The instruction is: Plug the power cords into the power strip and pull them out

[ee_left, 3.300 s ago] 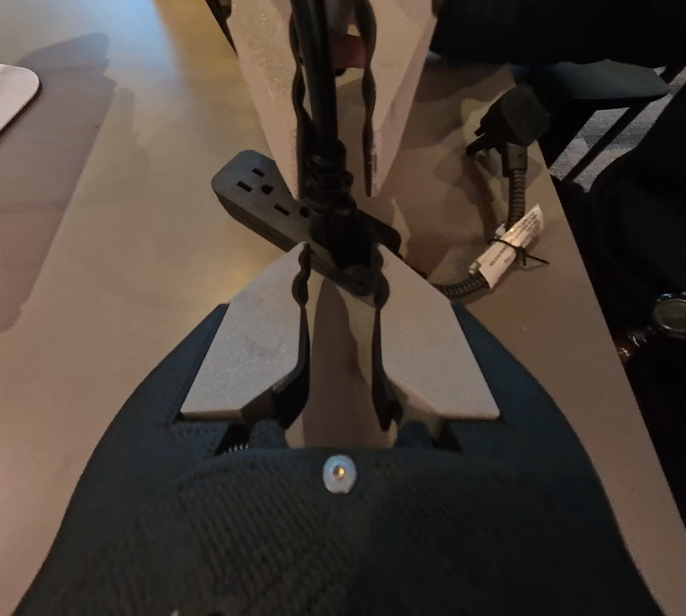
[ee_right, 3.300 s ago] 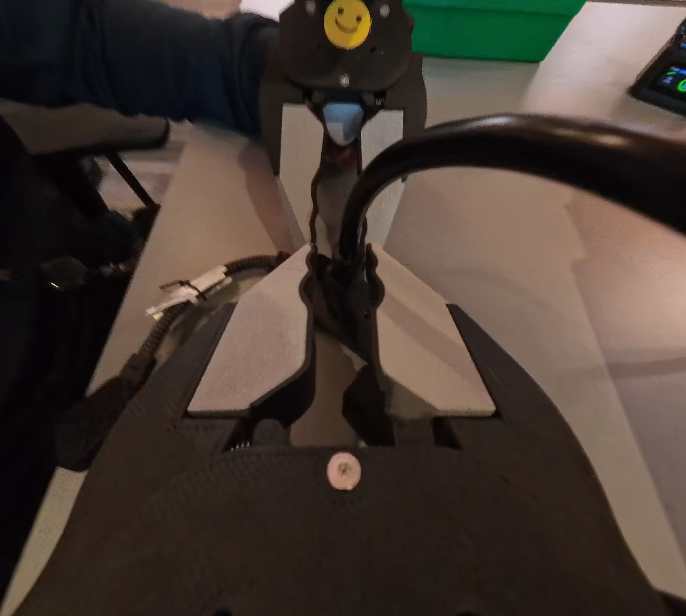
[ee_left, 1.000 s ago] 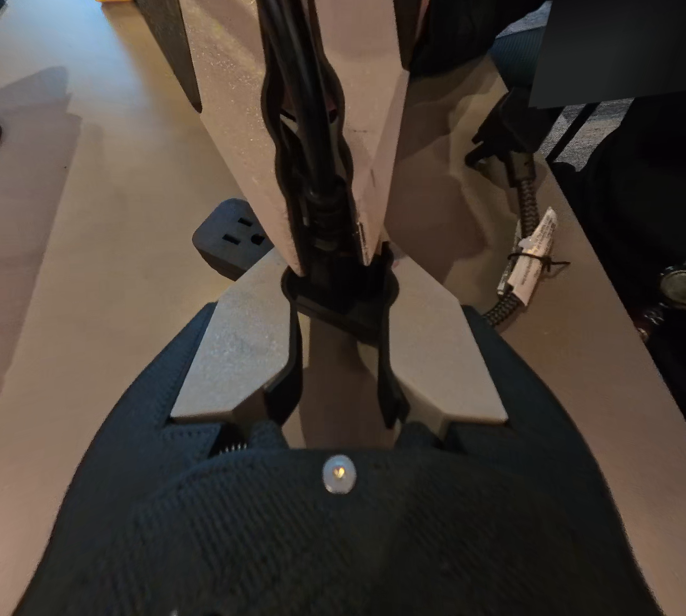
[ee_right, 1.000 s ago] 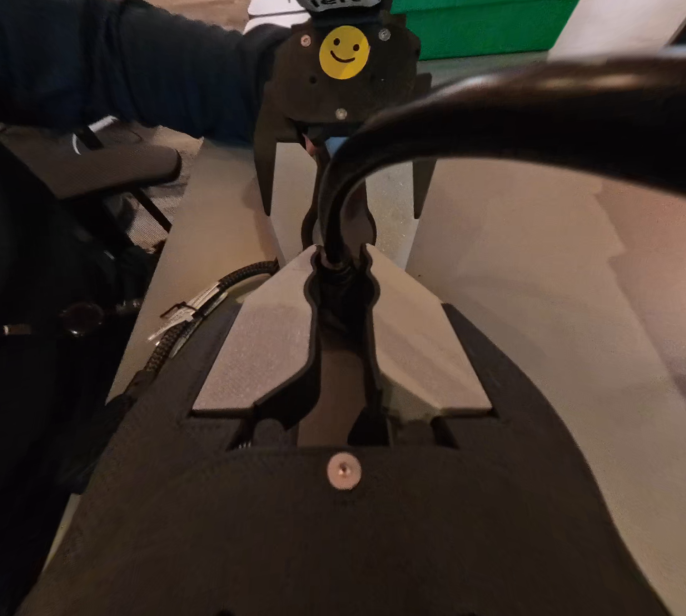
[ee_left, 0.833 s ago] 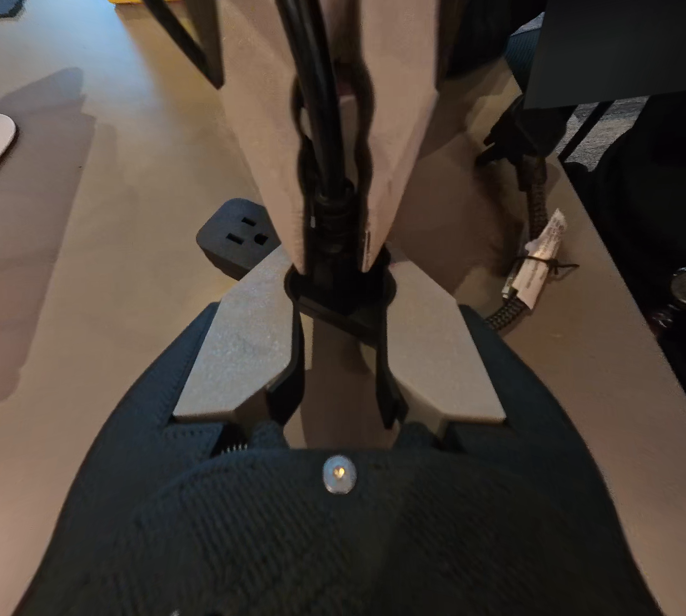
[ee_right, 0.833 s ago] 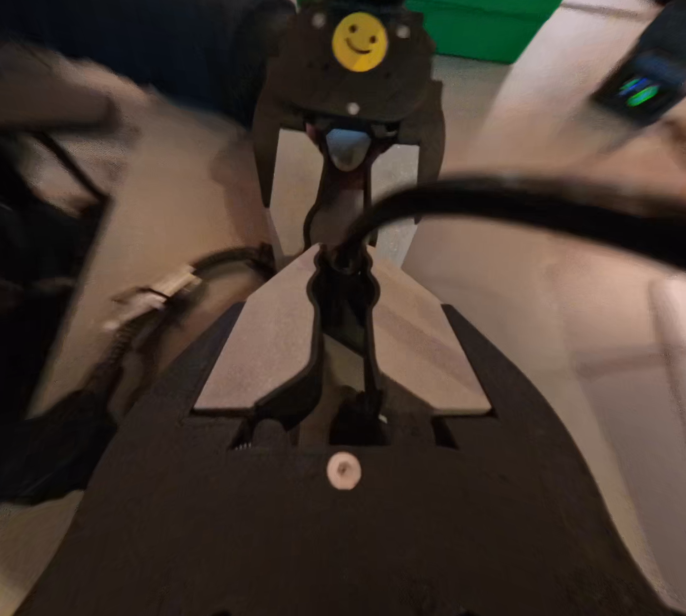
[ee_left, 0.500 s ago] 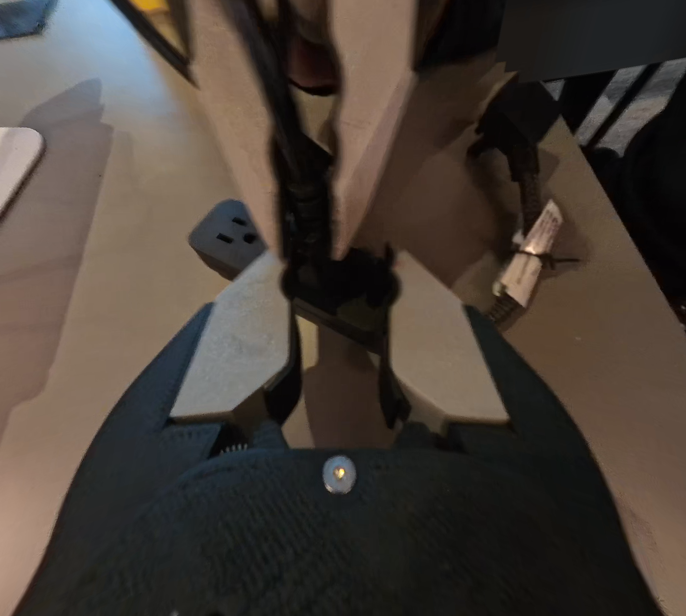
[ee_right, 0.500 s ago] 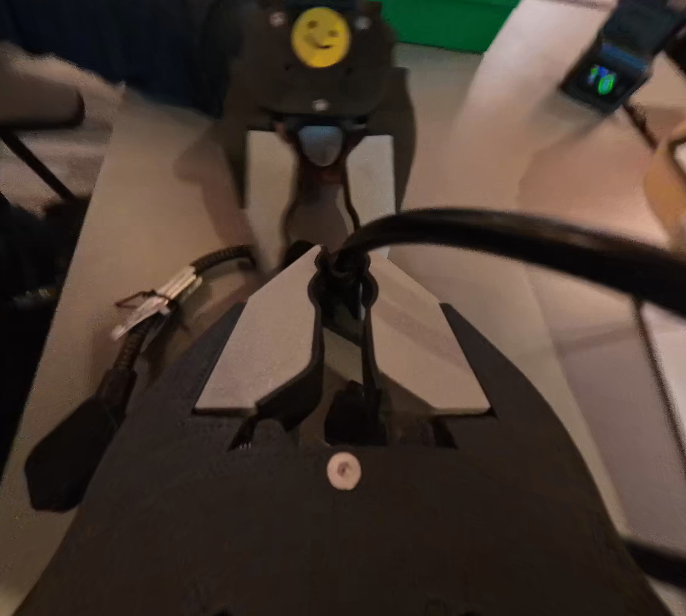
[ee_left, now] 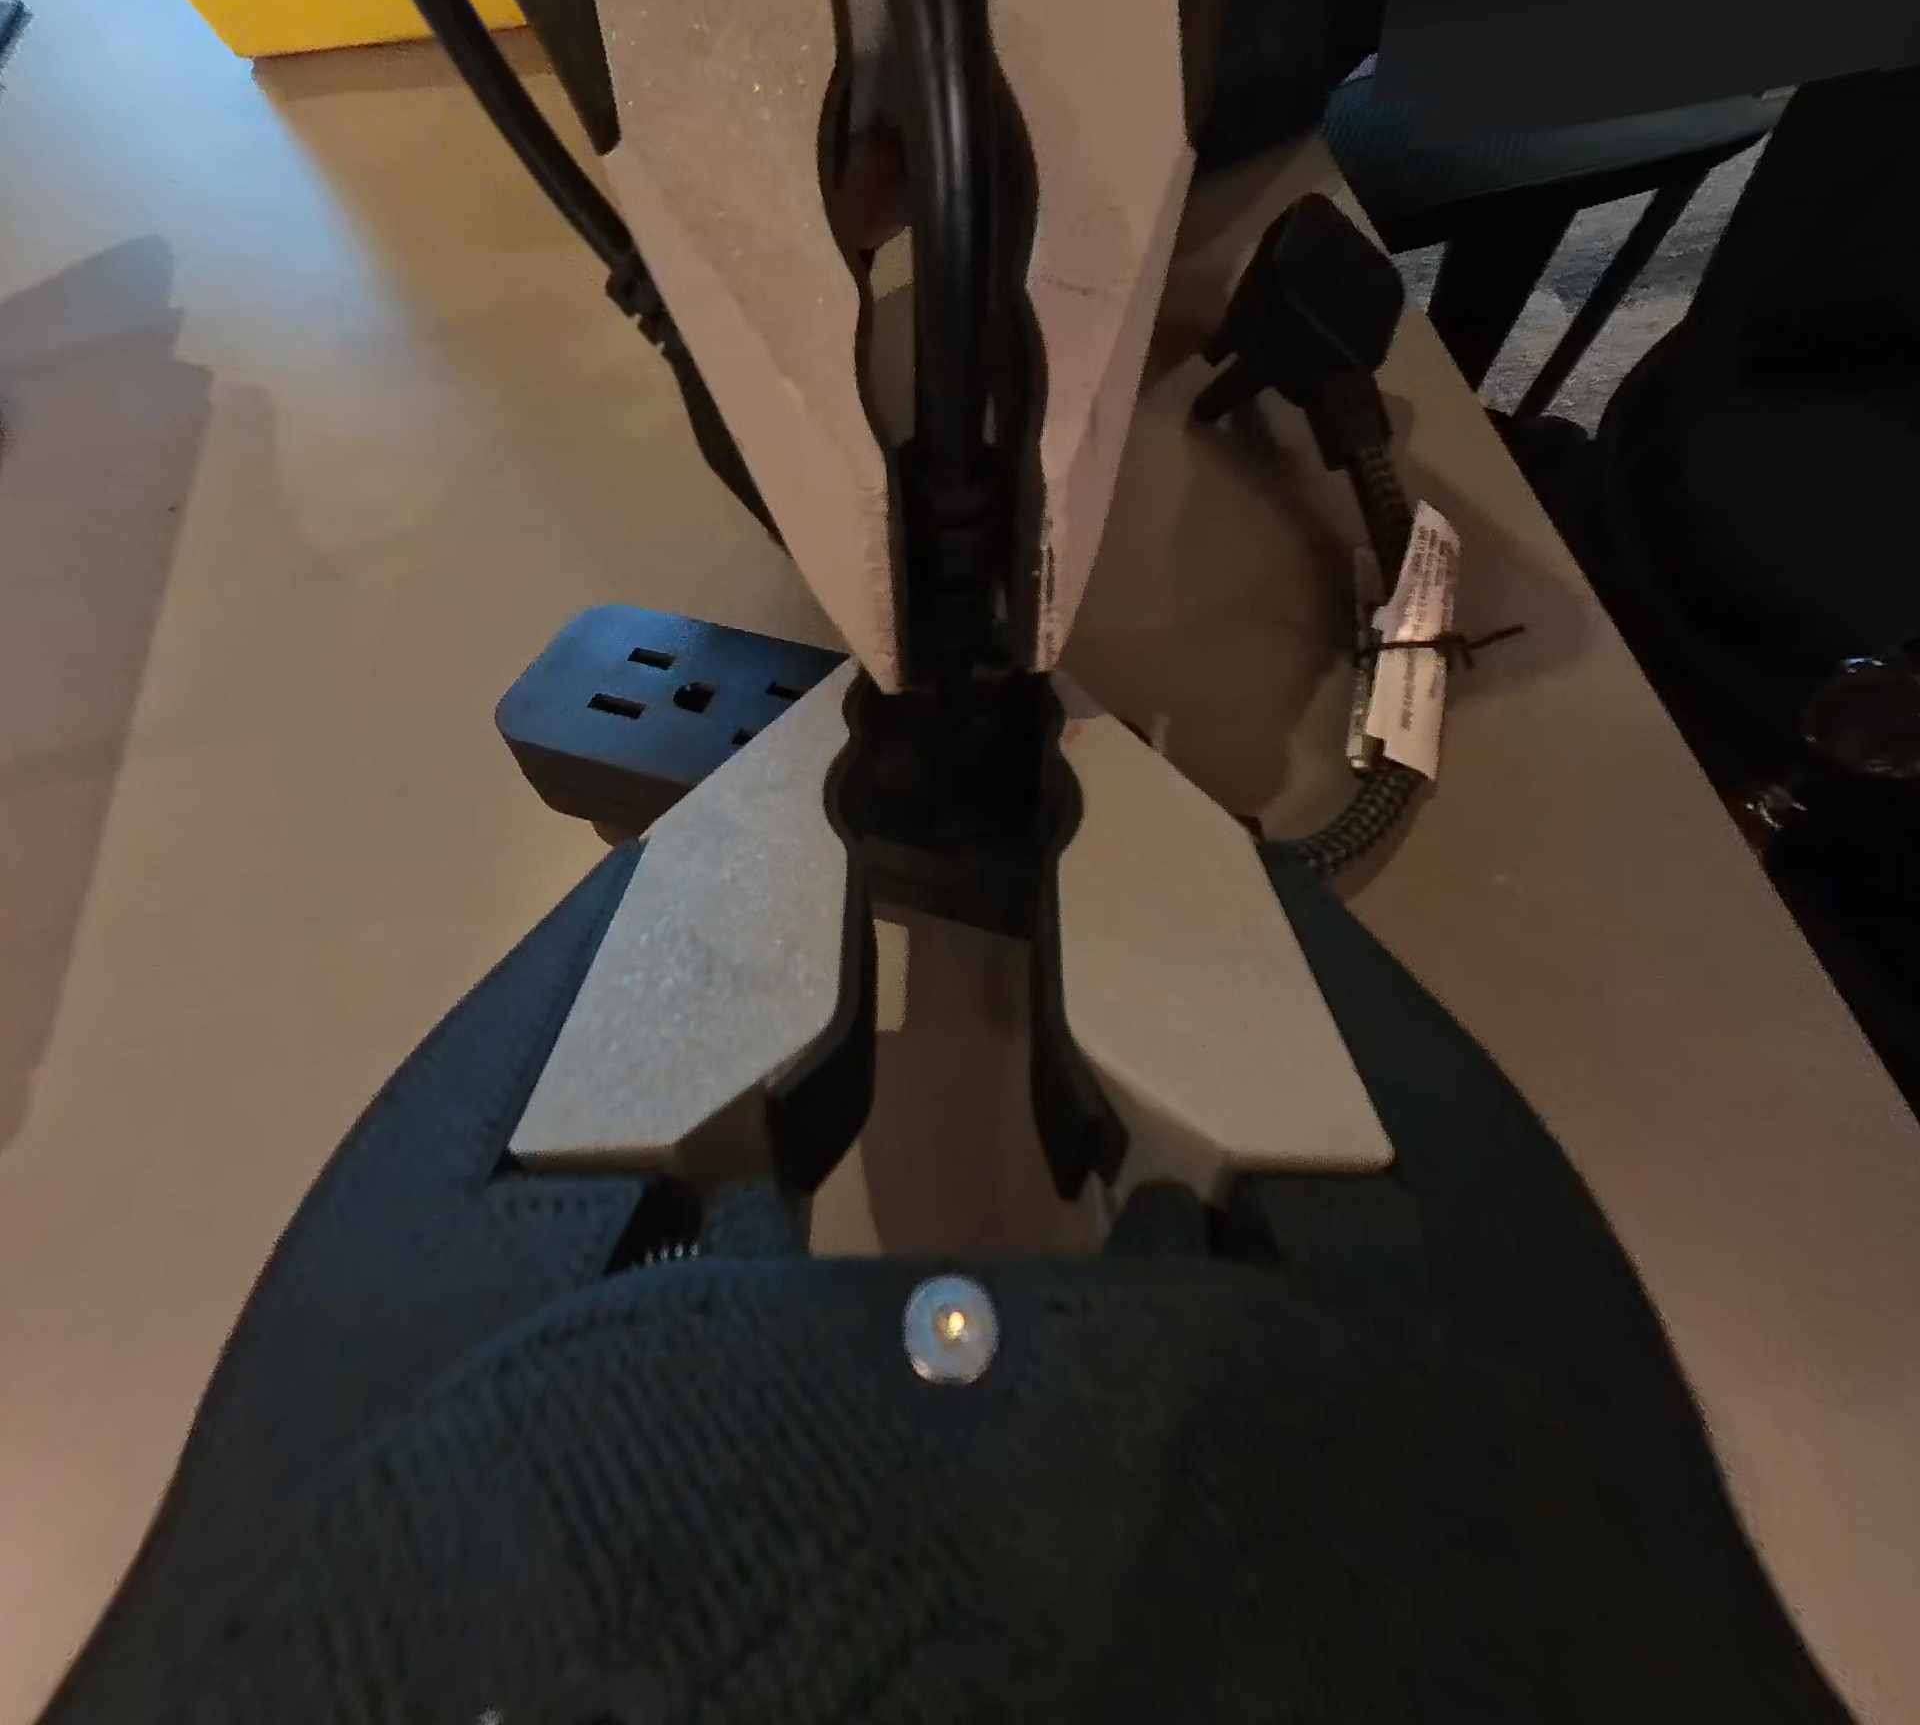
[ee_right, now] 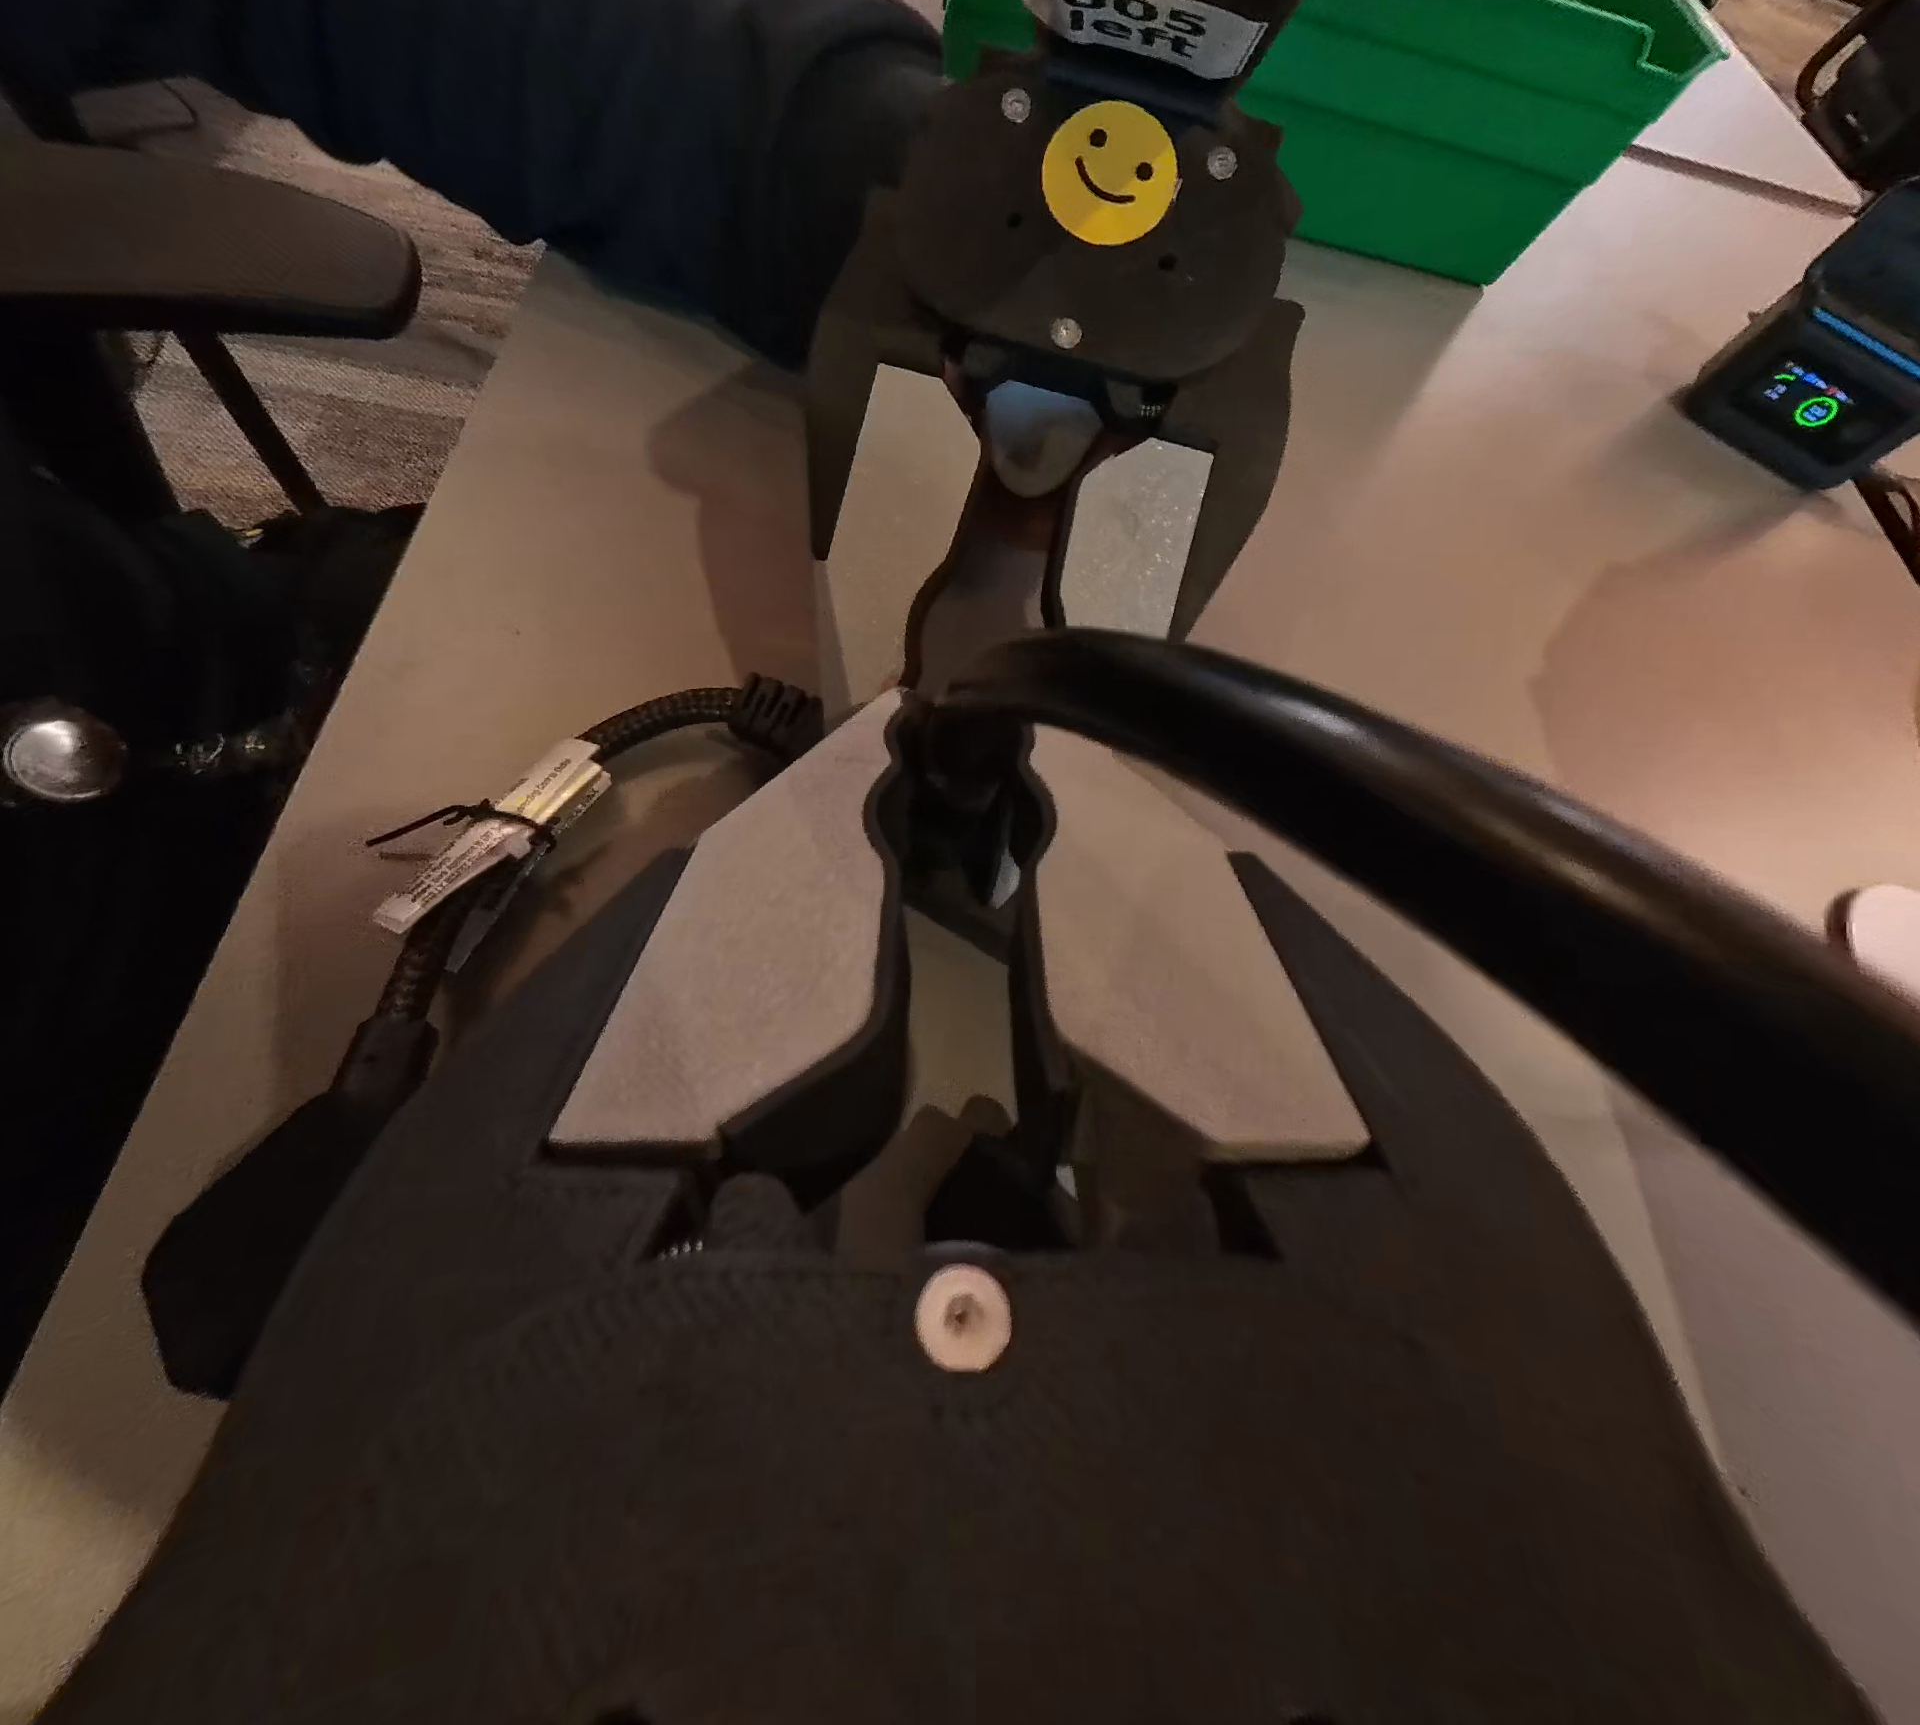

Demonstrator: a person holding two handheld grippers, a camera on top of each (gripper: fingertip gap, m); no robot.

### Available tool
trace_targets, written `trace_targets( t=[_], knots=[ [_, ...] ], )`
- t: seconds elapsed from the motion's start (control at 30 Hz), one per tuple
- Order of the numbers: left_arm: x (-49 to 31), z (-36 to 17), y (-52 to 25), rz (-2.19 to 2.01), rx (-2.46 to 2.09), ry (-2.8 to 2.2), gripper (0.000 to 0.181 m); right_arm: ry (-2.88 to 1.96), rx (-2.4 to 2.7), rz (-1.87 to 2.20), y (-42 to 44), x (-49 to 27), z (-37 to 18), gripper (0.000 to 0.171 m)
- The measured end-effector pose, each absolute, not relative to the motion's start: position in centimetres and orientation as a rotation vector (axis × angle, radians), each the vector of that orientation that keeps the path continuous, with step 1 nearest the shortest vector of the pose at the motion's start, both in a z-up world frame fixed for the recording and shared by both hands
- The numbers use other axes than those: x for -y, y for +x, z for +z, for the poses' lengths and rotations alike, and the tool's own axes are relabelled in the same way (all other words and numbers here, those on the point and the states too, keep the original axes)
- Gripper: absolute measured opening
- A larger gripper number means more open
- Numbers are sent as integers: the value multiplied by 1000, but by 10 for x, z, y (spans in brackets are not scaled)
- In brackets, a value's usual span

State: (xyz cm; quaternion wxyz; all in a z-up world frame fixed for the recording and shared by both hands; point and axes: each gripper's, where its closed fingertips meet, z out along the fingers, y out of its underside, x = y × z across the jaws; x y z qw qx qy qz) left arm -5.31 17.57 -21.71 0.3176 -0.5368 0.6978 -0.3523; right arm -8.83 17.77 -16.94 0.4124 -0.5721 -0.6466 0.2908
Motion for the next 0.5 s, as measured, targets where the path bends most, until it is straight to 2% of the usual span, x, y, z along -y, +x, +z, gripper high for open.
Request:
trace_targets(
  t=[0.1,0.3,0.43,0.5],
  knots=[
    [-171,-217,-57,-942,-1871,-1387,28,-1386,1679,678,-91,-174,-171,11],
    [-168,-217,-59,-959,-1908,-1359,28,-1268,1760,174,-90,-178,-173,13],
    [-182,-218,-58,-905,-1841,-1428,29,-1567,1550,819,-86,-190,-174,12],
    [-185,-218,-57,-900,-1825,-1434,29,-1619,1474,995,-87,-191,-172,12]
  ],
)
